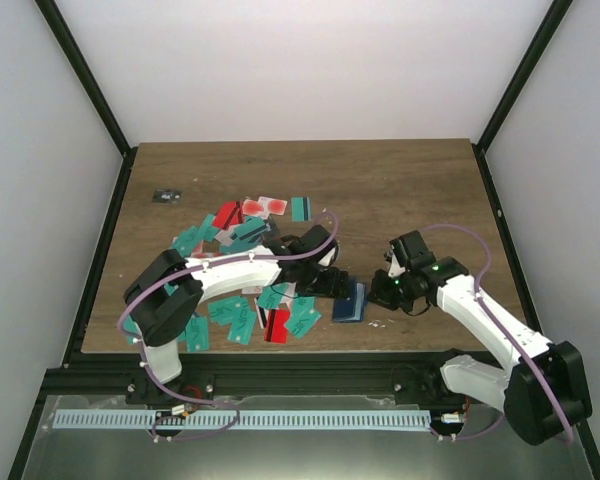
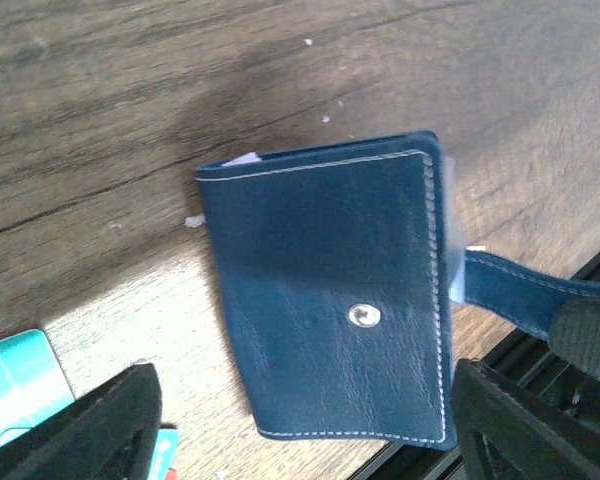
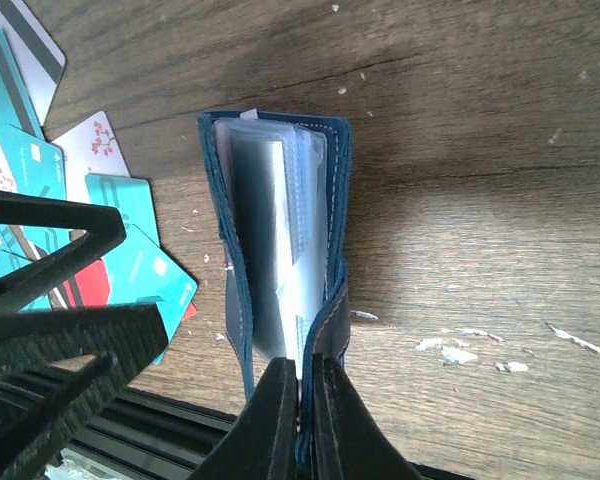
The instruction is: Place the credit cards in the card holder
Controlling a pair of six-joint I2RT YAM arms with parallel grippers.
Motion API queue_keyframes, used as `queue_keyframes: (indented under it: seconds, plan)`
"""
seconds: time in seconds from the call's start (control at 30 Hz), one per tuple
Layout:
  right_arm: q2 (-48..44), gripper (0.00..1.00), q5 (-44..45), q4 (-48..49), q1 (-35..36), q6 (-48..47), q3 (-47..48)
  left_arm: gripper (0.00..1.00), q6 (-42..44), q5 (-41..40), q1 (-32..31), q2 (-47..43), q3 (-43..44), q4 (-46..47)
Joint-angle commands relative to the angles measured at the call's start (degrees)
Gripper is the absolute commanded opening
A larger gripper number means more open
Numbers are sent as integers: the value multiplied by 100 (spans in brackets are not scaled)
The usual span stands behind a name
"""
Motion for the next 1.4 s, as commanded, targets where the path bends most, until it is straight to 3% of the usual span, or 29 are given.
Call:
queue_keyframes:
  seconds: [0.0,0.17,0.5,1.03,1.23,1.37]
  plan:
    - [-165,1,18,-41,31,-124,211,84,286,-484,-222,-221,295,-395]
    - [-285,1,-78,-102,29,-190,262,94,309,-504,-569,-112,598,-420]
    - [-420,1,110,-280,33,-165,283,90,429,-1064,-798,643,1349,-1151]
    - [-321,1,644,-565,26,-102,283,44,244,-2007,-690,43,355,-1131]
    - [-30,1,750,-452,-36,-39,269,29,124,-1676,-492,-196,-237,-468]
    - [185,1,720,-253,-205,-46,226,10,-135,-1391,-354,-101,-465,-171]
